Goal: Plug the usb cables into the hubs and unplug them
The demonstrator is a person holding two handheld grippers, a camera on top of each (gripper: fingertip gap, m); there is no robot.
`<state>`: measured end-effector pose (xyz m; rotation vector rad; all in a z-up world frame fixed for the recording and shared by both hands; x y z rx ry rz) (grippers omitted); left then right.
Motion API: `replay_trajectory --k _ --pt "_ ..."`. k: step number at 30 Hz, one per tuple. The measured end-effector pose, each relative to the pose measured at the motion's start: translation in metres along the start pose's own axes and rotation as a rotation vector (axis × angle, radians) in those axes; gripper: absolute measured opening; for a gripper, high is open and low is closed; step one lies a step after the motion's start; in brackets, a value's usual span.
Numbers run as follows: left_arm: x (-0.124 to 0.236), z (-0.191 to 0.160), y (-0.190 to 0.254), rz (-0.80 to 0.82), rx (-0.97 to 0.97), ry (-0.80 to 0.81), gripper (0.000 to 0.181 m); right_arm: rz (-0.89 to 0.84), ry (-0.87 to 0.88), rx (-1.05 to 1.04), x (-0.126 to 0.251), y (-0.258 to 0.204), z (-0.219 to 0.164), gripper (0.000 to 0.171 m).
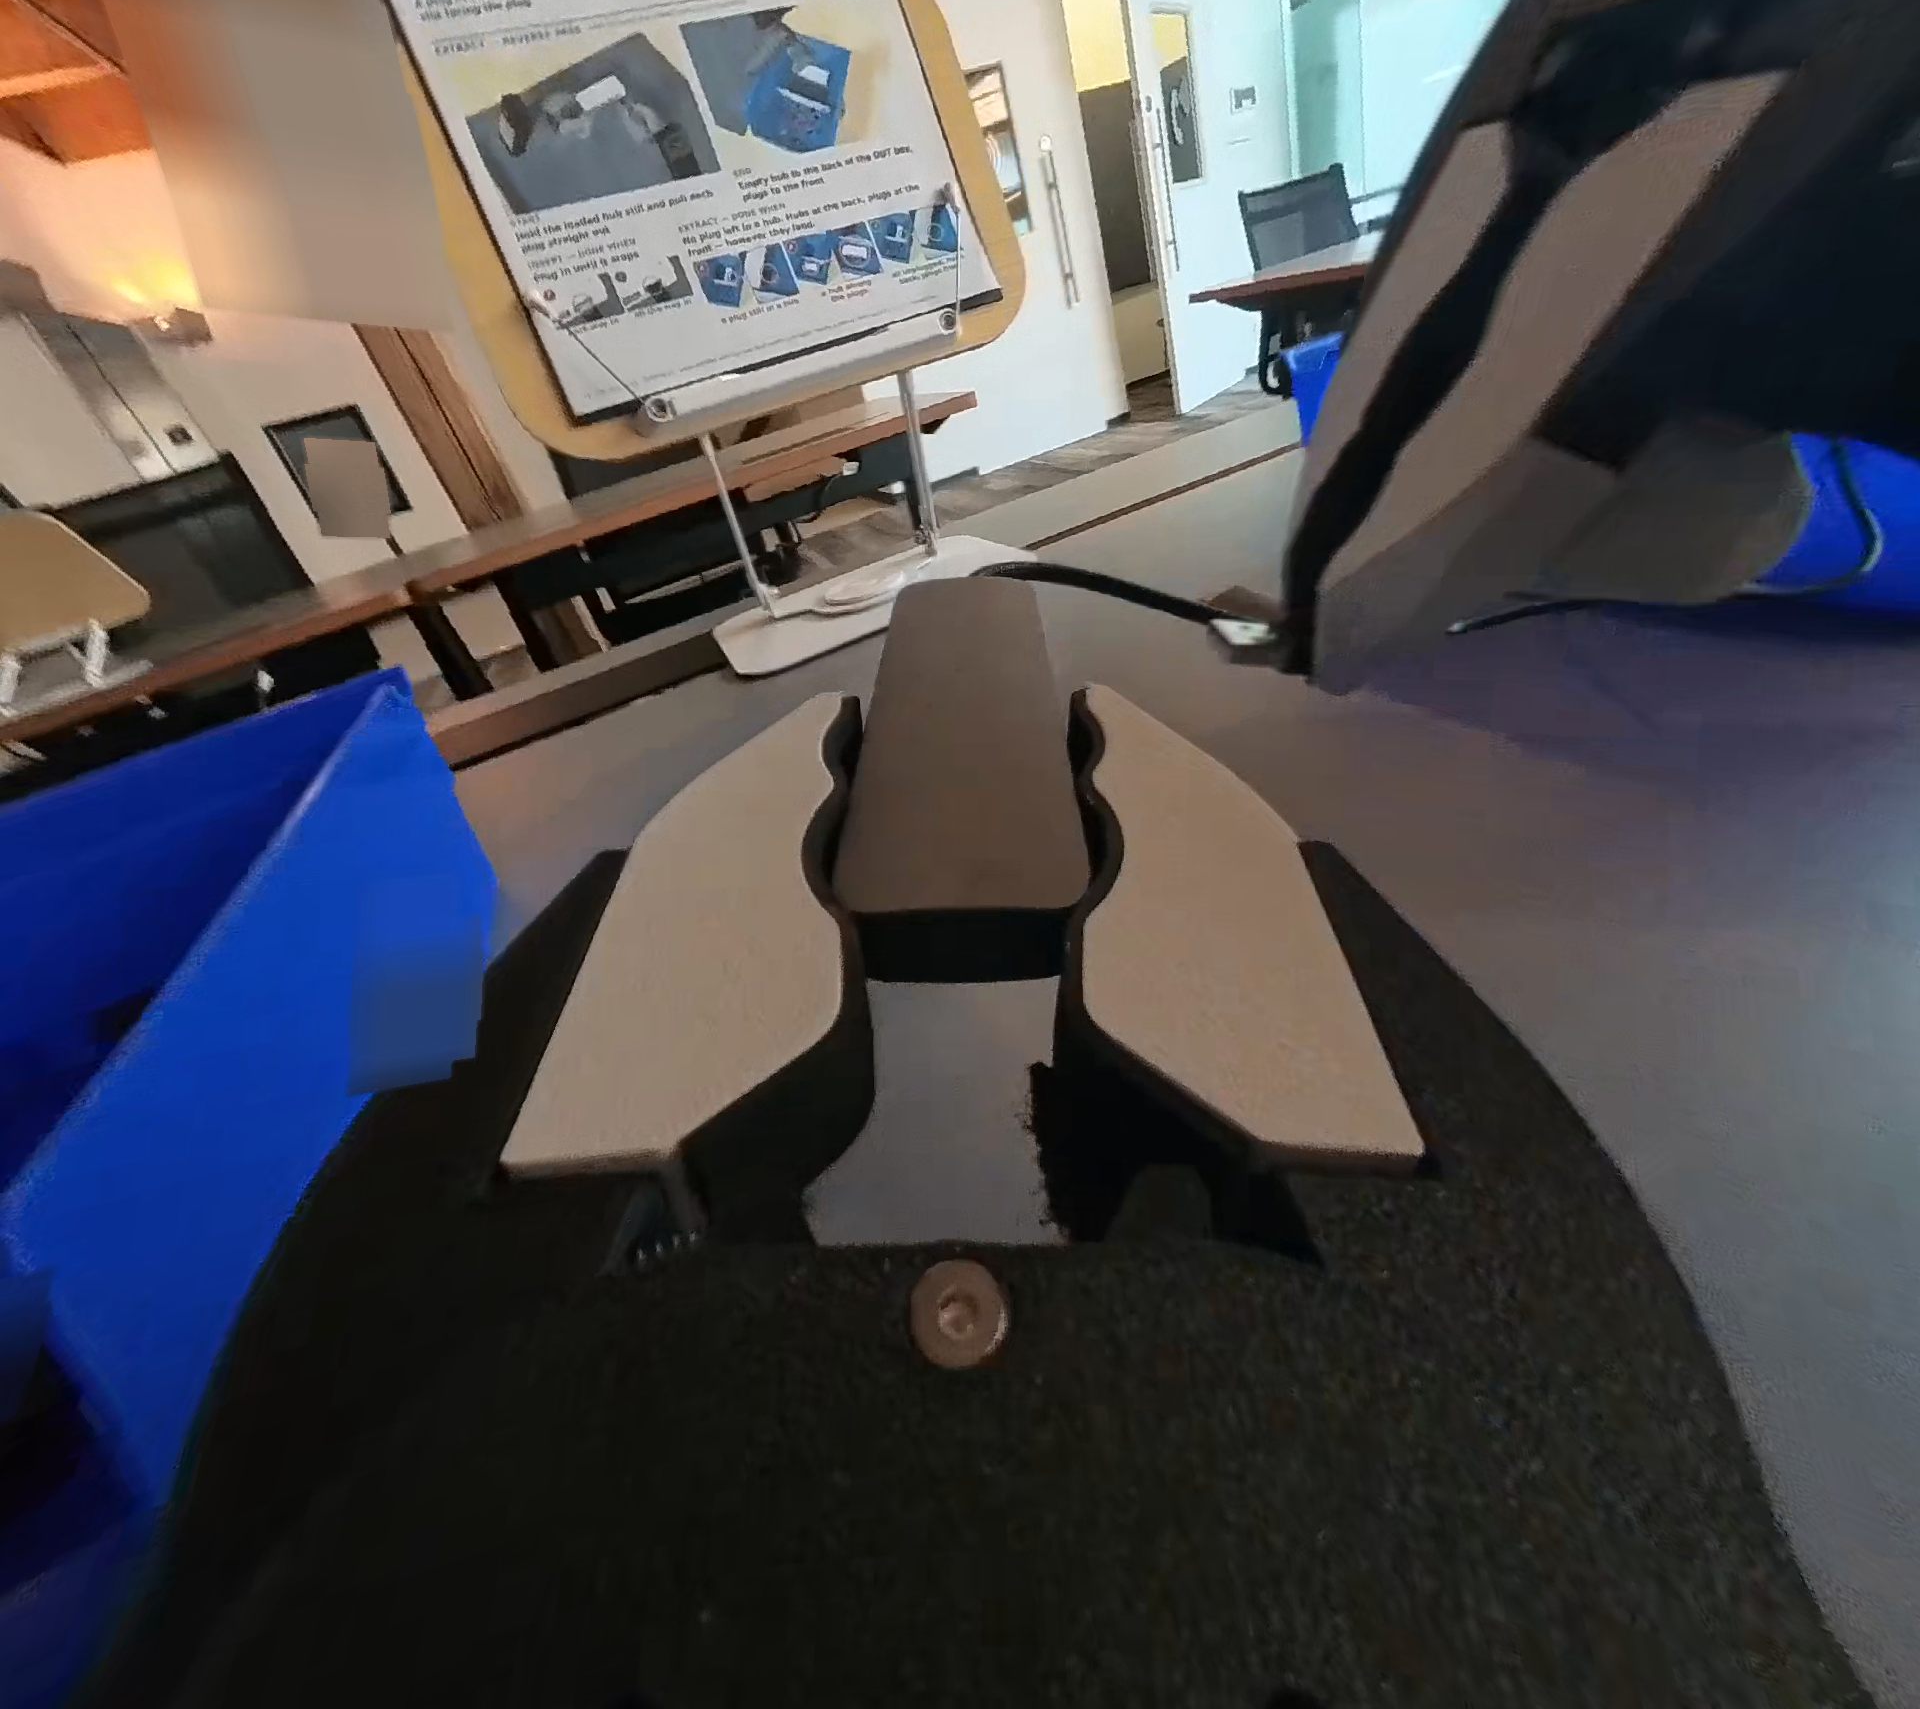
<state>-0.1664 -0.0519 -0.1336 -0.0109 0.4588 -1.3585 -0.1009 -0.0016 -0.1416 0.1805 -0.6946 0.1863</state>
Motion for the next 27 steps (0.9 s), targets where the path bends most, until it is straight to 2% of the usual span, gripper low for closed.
replay_trajectory --k 9,19,27 --pt "-0.002 -0.002 0.015 -0.05 -0.178 -0.019 0.038 0.002 0.079 -0.028 -0.014 -0.002 0.007 0.014" --pt "-0.001 -0.002 0.018 -0.046 -0.232 -0.027 0.038 -0.043 0.173 -0.097 -0.012 -0.004 0.009 0.014" --pt "-0.004 -0.003 0.017 -0.072 -0.118 -0.041 0.038 -0.139 0.247 0.023 -0.011 -0.005 0.01 0.014"
Point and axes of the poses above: each gripper's, where its closed fingertips meet, x back along the fingers, z out of its top, y = z × x across the jaws, the point moved 2 cm from there along x, back along the fingers, and after that the axes turned 14 degrees about y, right-handed, at the moved point
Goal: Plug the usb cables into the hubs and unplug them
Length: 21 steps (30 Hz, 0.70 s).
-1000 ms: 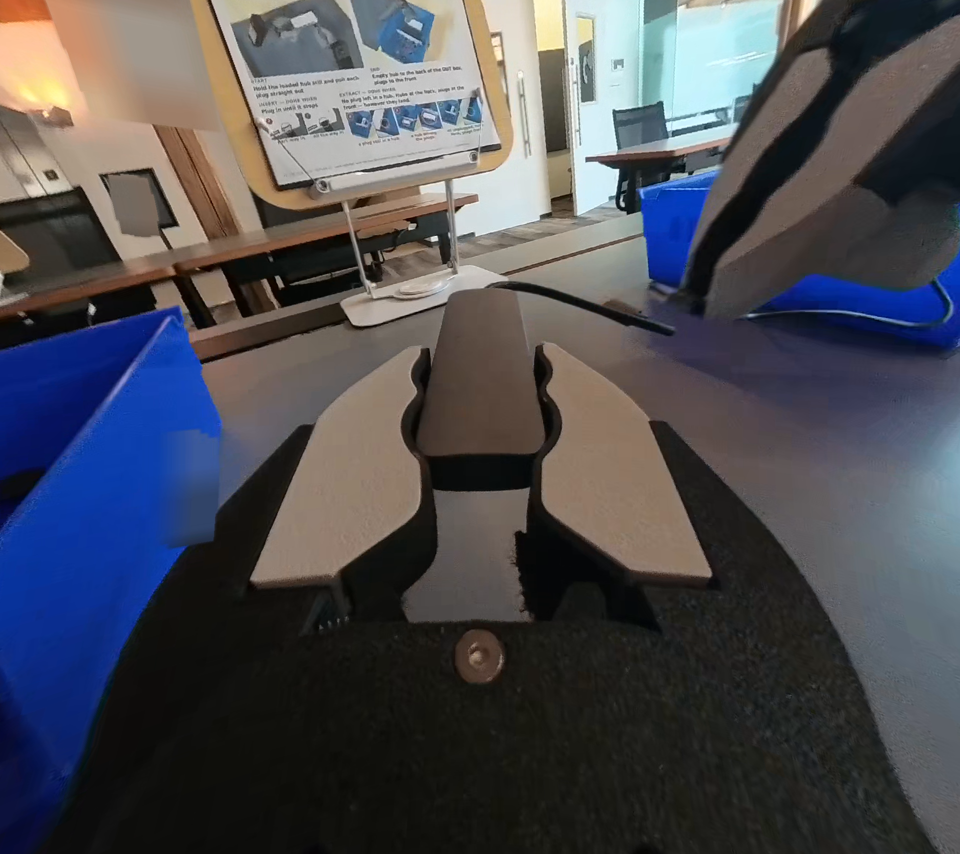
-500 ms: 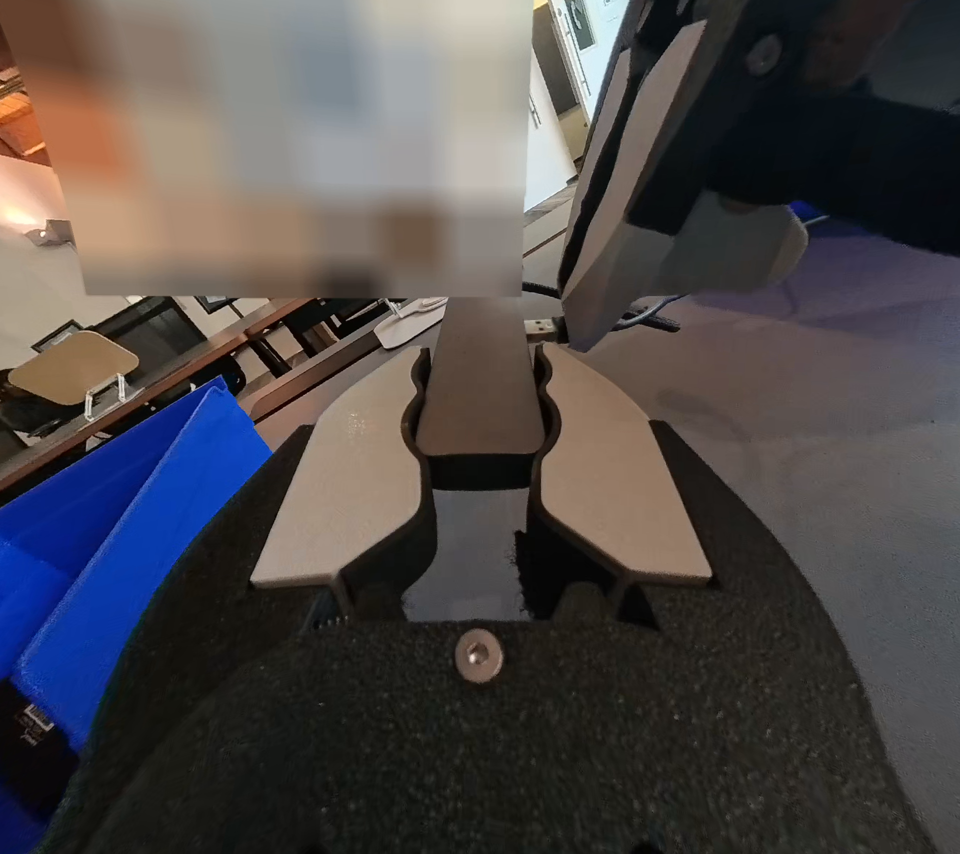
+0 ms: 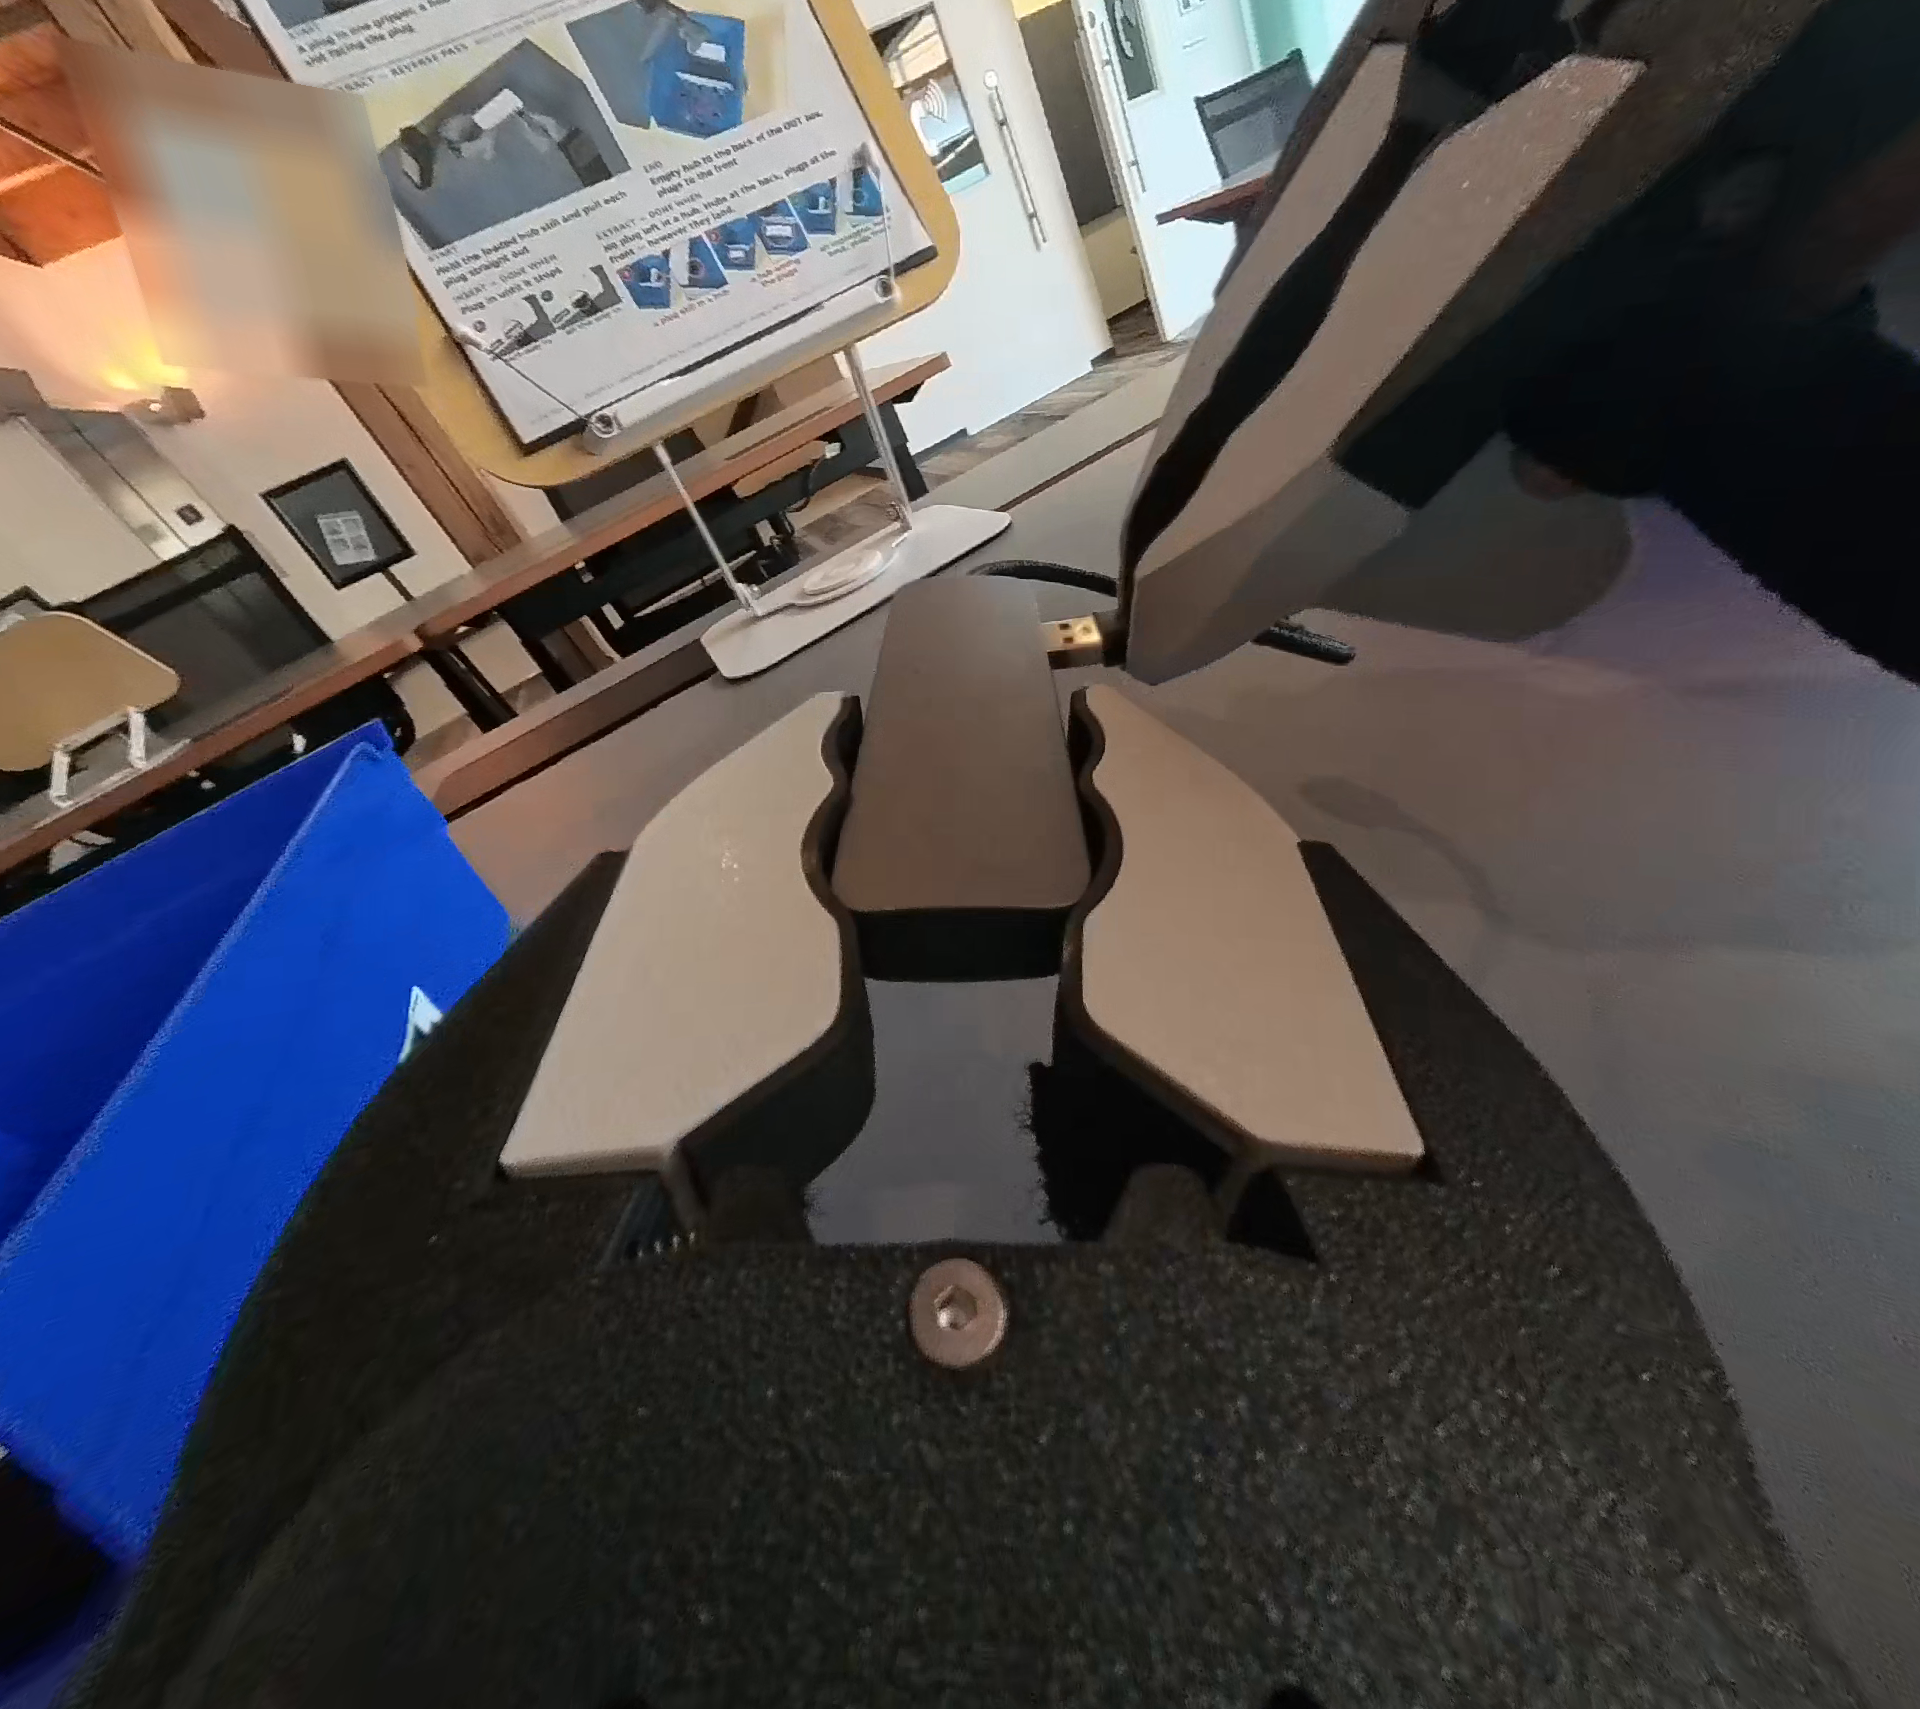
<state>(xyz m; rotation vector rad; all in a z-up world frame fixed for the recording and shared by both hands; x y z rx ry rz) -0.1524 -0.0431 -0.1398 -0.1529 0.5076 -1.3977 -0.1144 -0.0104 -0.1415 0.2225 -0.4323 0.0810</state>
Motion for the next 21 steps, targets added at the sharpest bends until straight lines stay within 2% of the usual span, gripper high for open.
replay_trajectory --k 9,18,21 --pt "0.002 0.002 0.004 -0.023 0.089 0.033 0.038 0.002 0.076 -0.031 0.003 -0.002 0.001 0.013" --pt "0.004 0.009 -0.004 0.017 0.396 0.068 0.038 -0.047 0.298 -0.217 0.007 -0.006 0.009 0.014" --pt "0.005 0.014 -0.008 0.003 0.401 0.102 0.038 -0.091 0.325 -0.188 0.01 -0.009 0.016 0.014"
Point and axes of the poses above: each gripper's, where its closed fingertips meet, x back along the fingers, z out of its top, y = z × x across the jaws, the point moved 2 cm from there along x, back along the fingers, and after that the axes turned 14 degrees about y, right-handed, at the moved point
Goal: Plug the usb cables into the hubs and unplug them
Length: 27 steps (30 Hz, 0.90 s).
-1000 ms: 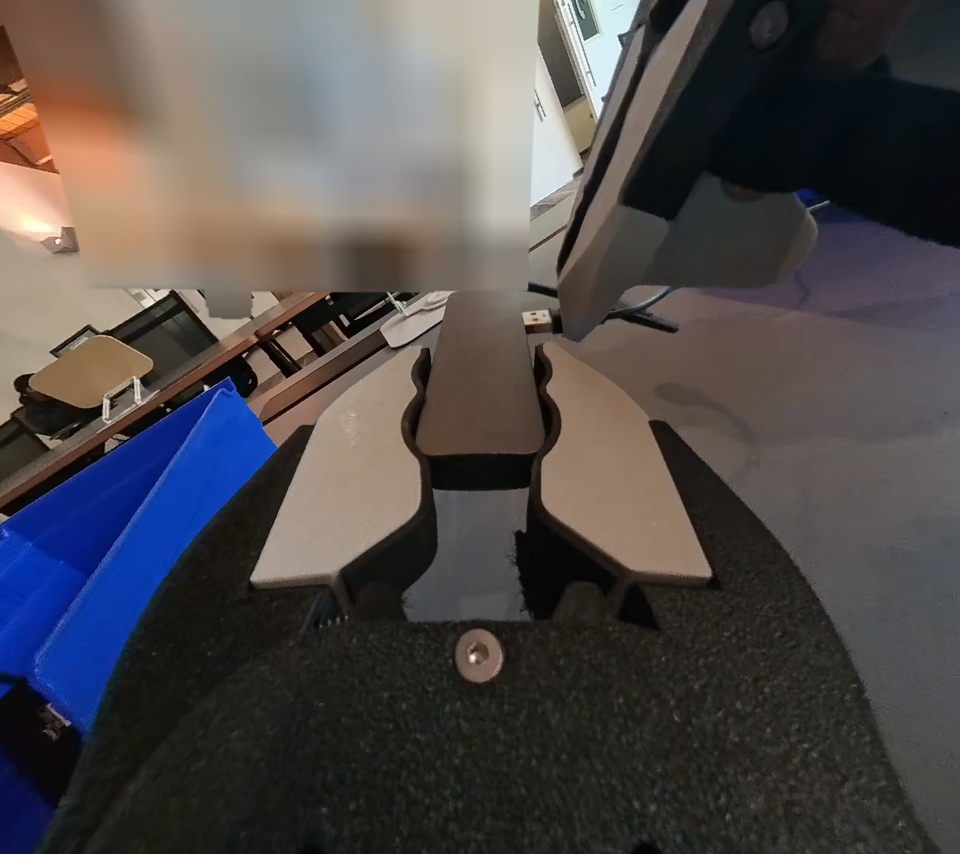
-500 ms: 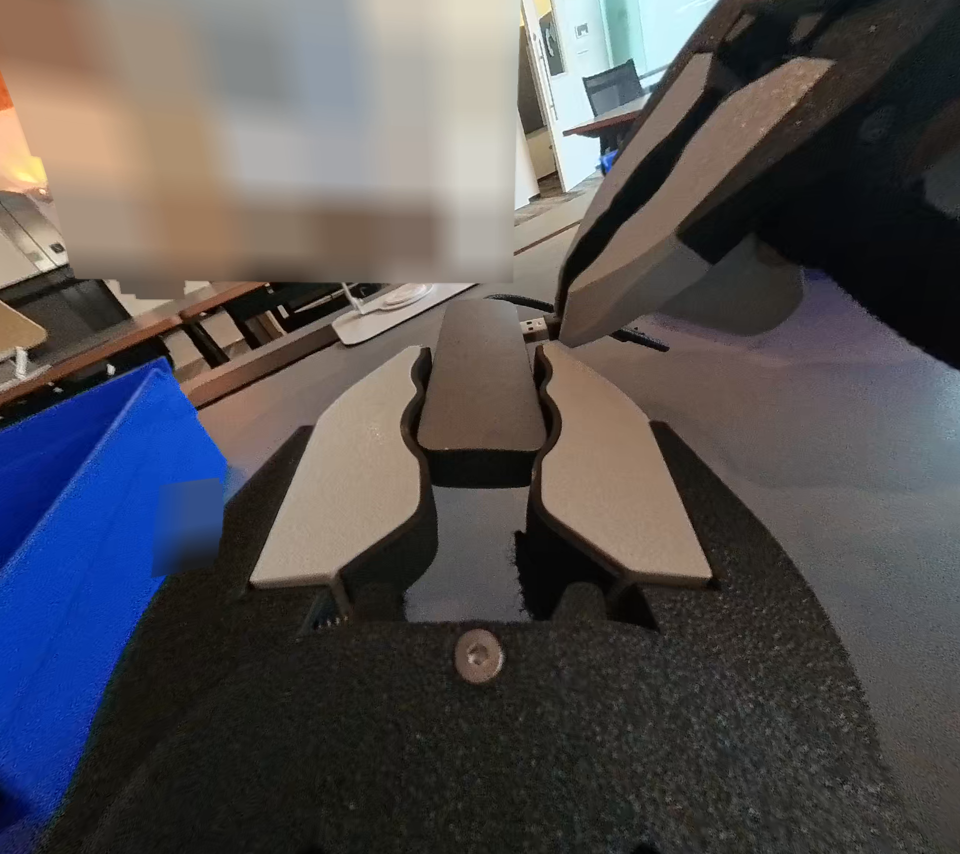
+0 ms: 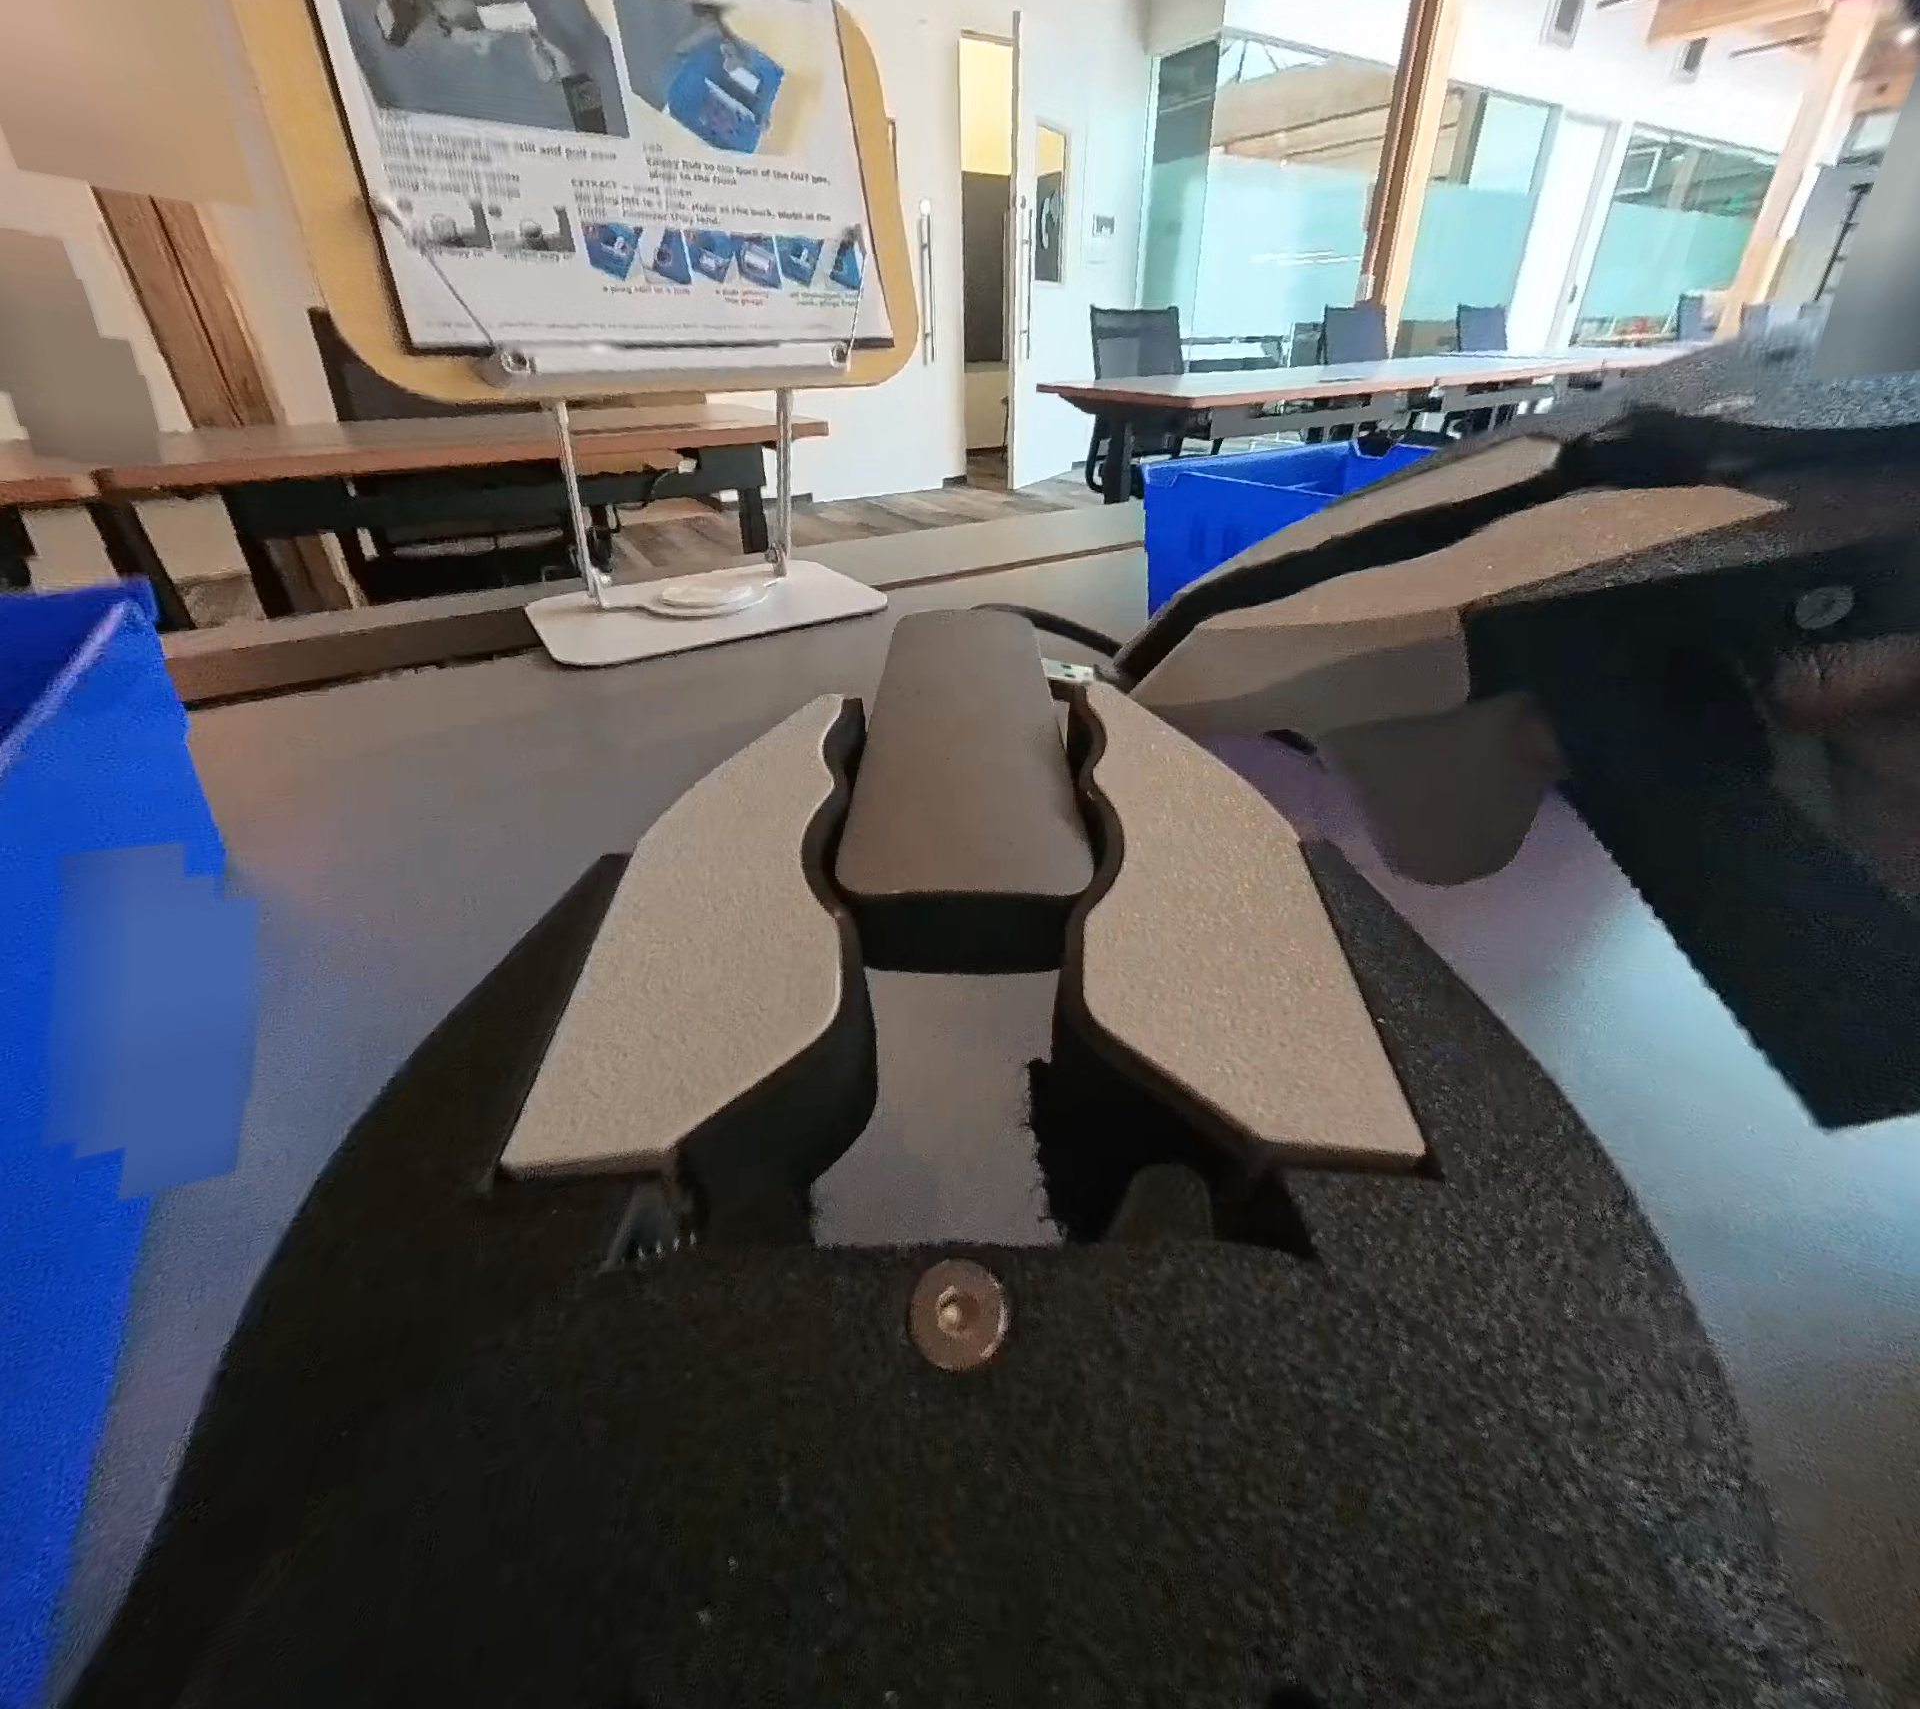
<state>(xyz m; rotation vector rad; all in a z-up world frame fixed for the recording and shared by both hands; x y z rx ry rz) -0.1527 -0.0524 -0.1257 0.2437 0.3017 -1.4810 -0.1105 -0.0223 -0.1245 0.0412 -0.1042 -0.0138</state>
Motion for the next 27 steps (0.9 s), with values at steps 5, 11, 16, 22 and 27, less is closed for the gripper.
replay_trajectory --k 5,11,16,22,27 --pt "0.001 0.005 0.005 -0.044 -0.104 0.013 0.038 -0.016 -0.02 0.103 0.005 -0.002 0.005 0.014" --pt "0.001 0.001 0.011 -0.082 0.073 -0.006 0.038 -0.015 -0.035 0.18 0.012 -0.004 0.004 0.013" --pt "0.001 -0.002 0.016 -0.118 0.161 -0.019 0.038 -0.02 -0.005 0.246 0.018 -0.005 0.01 0.011" --pt "-0.007 -0.014 0.049 -0.18 0.0 -0.091 0.038 -0.041 0.061 0.294 0.025 0.008 0.033 0.0" --pt "-0.005 -0.016 0.004 -0.045 -0.061 -0.118 0.038 -0.096 0.189 0.263 0.052 0.047 0.025 0.001"
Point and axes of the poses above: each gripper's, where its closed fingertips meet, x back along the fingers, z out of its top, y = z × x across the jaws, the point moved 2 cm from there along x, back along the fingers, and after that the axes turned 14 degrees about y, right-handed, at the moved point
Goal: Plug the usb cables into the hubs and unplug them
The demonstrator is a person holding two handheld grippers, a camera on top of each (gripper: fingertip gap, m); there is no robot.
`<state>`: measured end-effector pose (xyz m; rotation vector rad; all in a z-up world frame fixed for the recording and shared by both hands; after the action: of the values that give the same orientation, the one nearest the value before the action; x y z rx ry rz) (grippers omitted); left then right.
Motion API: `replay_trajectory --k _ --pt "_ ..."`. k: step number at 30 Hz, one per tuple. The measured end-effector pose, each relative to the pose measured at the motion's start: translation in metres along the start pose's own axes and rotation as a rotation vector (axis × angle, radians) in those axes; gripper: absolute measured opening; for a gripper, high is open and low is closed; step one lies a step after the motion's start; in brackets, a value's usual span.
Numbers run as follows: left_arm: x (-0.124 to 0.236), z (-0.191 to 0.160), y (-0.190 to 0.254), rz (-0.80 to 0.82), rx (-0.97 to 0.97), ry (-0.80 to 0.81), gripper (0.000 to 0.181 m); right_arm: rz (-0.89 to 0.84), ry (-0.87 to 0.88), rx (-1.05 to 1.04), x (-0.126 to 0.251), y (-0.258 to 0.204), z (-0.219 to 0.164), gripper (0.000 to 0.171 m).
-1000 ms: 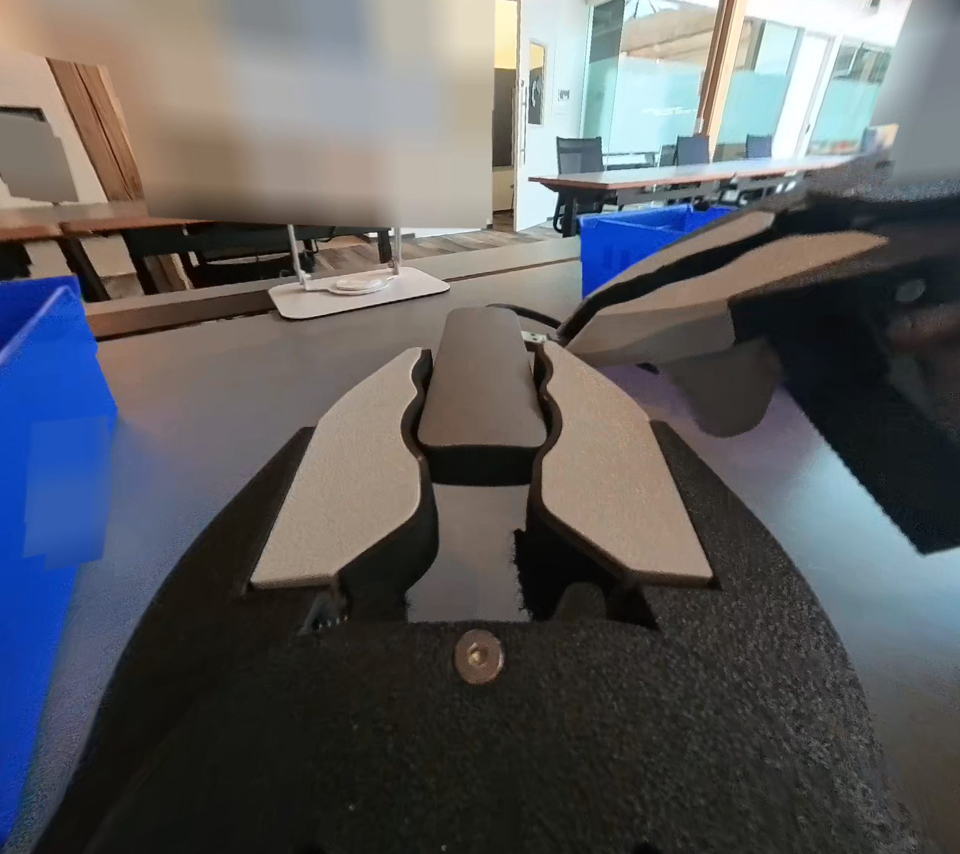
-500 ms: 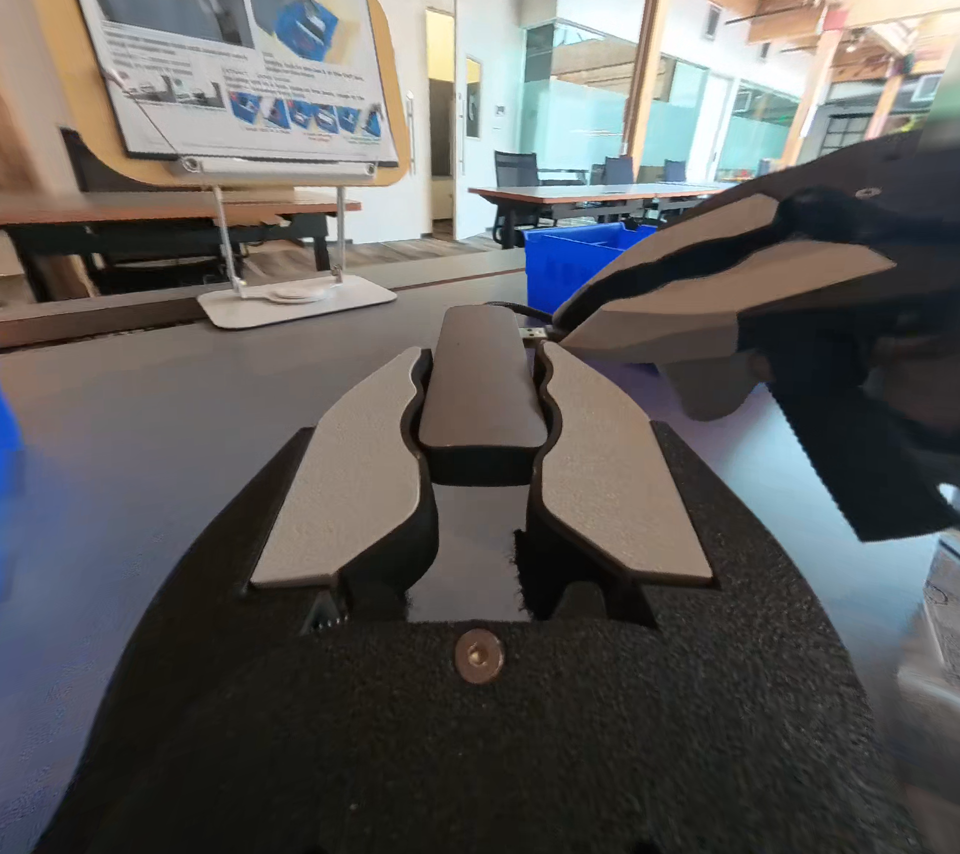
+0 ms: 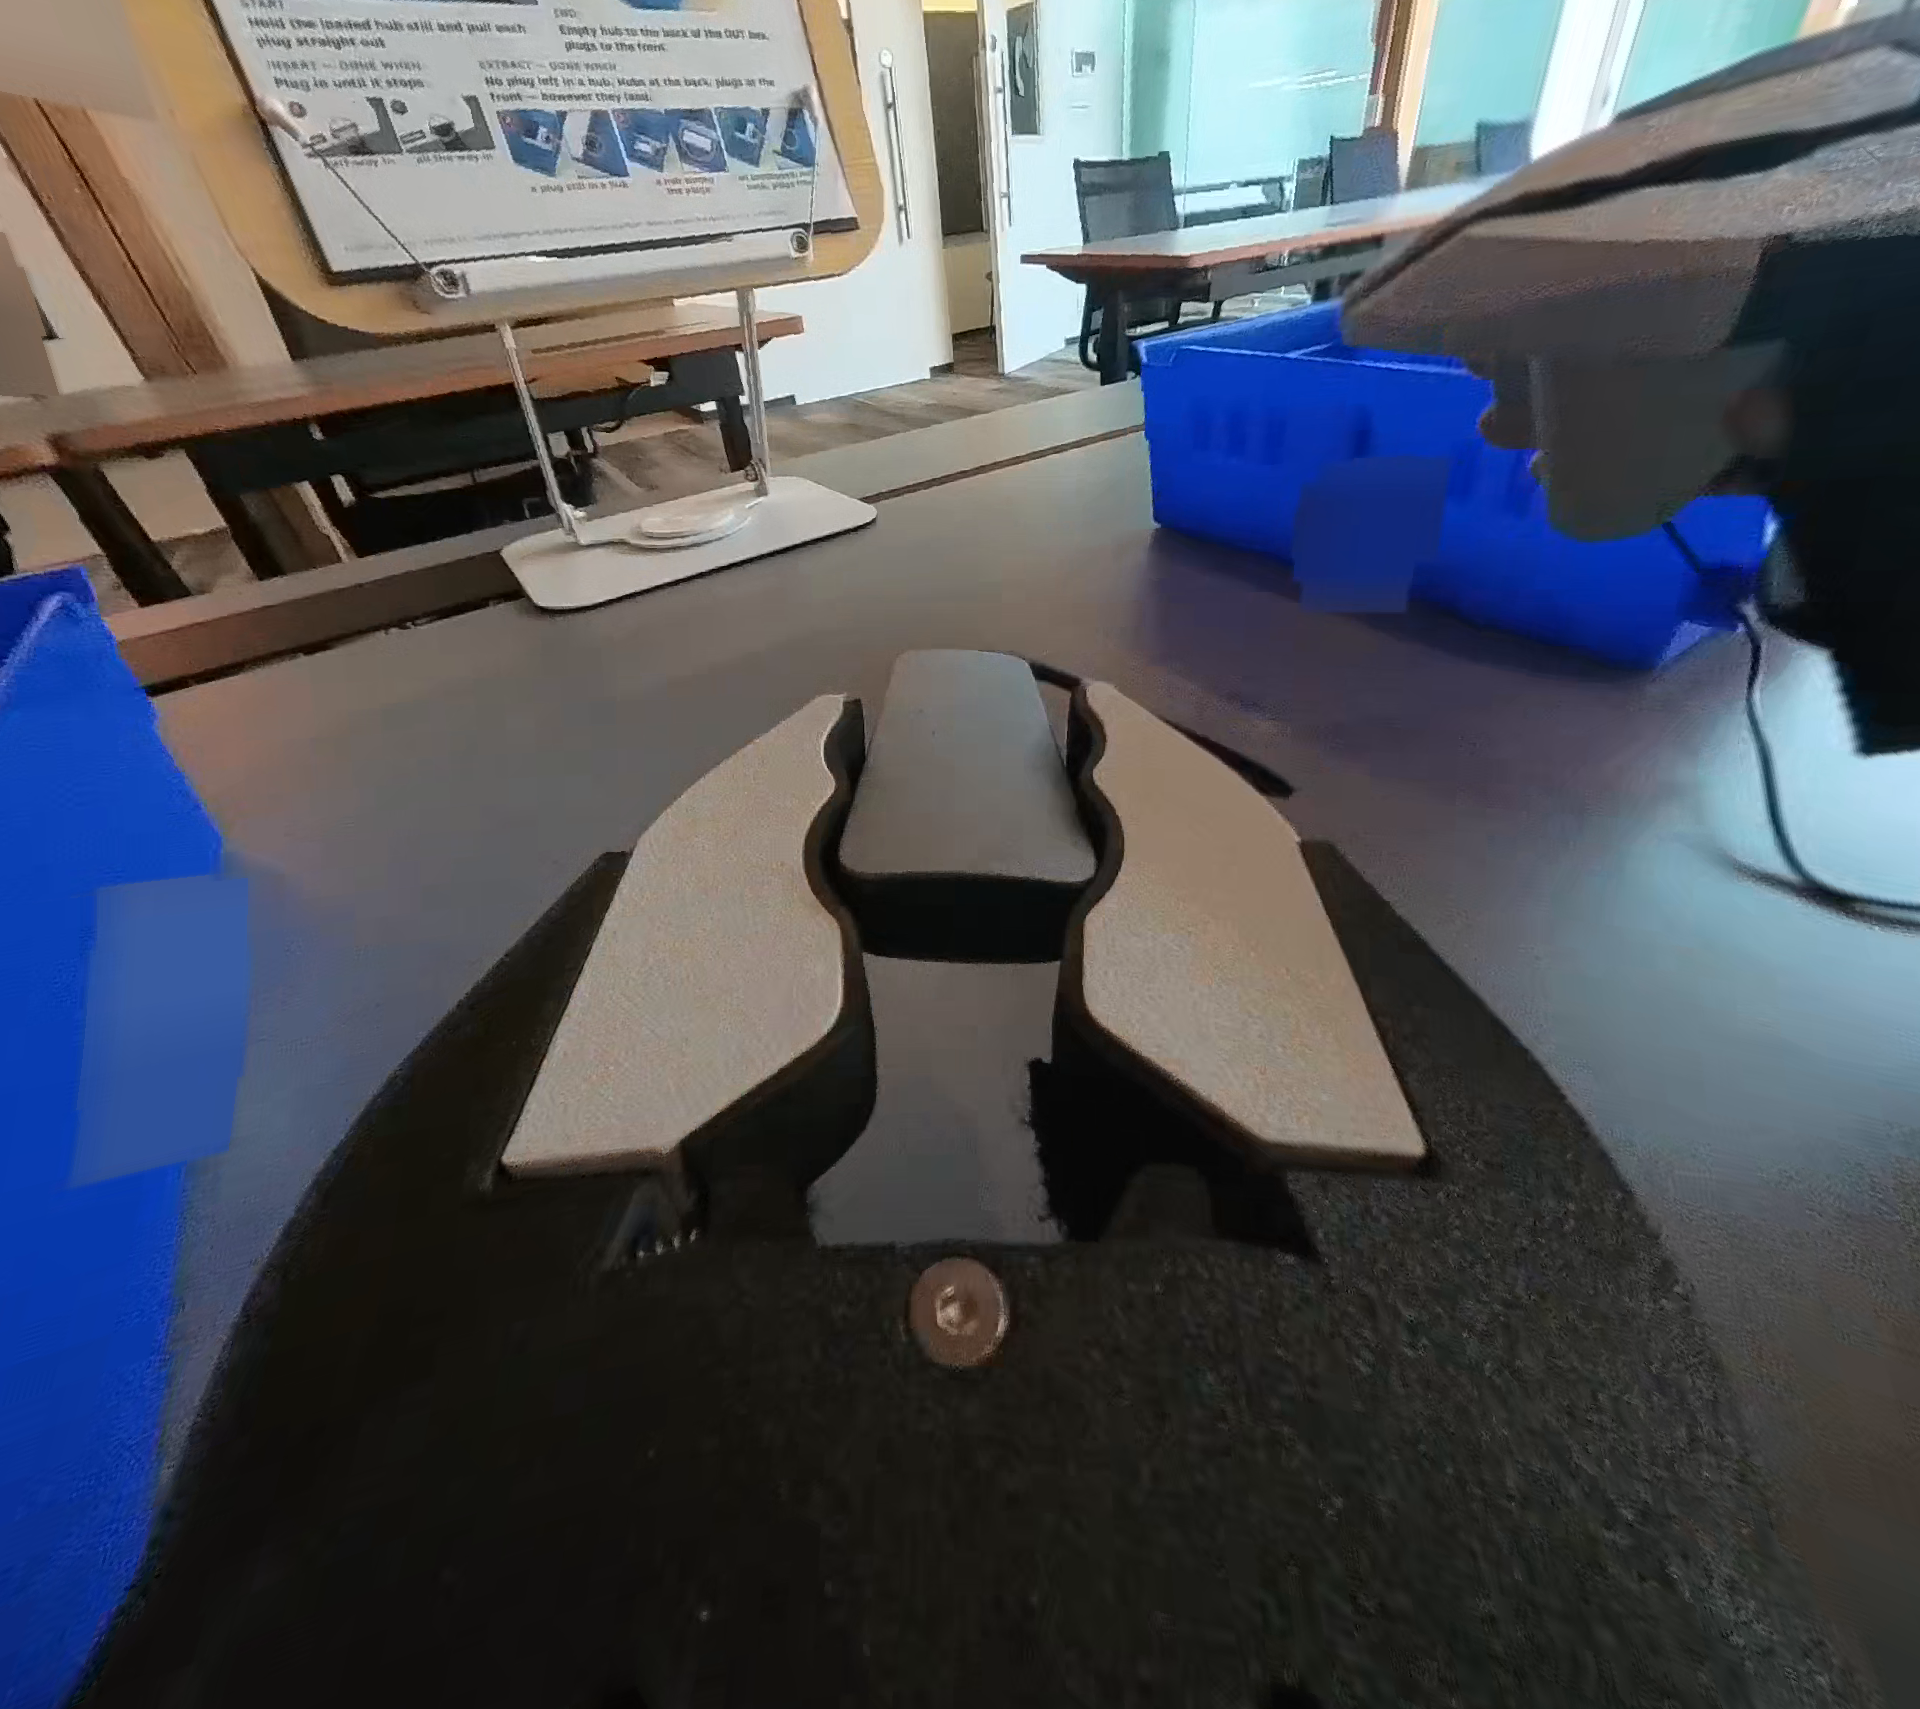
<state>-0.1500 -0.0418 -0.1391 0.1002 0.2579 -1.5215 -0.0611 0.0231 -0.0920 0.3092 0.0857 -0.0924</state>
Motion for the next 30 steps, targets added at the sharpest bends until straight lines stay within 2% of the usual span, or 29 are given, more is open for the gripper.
replay_trajectory --k 4,6,9,11,14,18,21,24,27,30 --pt "0.003 -0.003 0.003 -0.016 -0.053 -0.008 0.038 0.149 -0.065 0.113 0.04 -0.008 -0.001 0.023" --pt "0.002 -0.004 0.006 -0.037 -0.052 -0.001 0.038 0.251 -0.106 0.18 0.068 -0.013 0.006 0.023" --pt "0.003 -0.003 0.009 -0.048 -0.036 -0.008 0.038 0.565 -0.173 0.304 0.119 -0.036 0.01 0.025" --pt "0.003 -0.004 0.011 -0.054 -0.041 -0.015 0.038 0.731 -0.244 0.397 0.152 -0.047 -0.002 0.023" --pt "0.002 -0.005 0.014 -0.062 -0.043 -0.02 0.038 0.819 -0.426 0.432 0.185 -0.051 -0.034 0.031" --pt "0.003 -0.004 0.016 -0.071 -0.029 -0.015 0.038 0.85 -0.542 0.696 0.21 -0.047 -0.082 0.042" --pt "0.005 -0.004 0.014 -0.074 -0.021 -0.012 0.038 0.793 -0.471 0.806 0.21 -0.05 -0.103 0.053" --pt "0.005 -0.004 0.013 -0.082 -0.007 -0.011 0.038 0.681 -0.392 0.85 0.201 -0.048 -0.114 0.052" --pt "0.006 -0.004 0.014 -0.091 -0.013 -0.012 0.038 0.646 -0.306 0.779 0.197 -0.061 -0.114 0.027" --pt "0.006 -0.005 0.016 -0.107 -0.022 -0.017 0.038 0.616 -0.269 0.638 0.192 -0.067 -0.105 0.012"
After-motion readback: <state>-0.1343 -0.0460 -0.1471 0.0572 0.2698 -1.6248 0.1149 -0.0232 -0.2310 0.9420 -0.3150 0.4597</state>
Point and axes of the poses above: each gripper's, where its closed fingertips meet, x back along the fingers, z out of its top, y = z × x across the jaws, the point moved 2 cm from there along x, back along the fingers, and after that the axes turned 14 degrees about y, right-handed, at the moved point
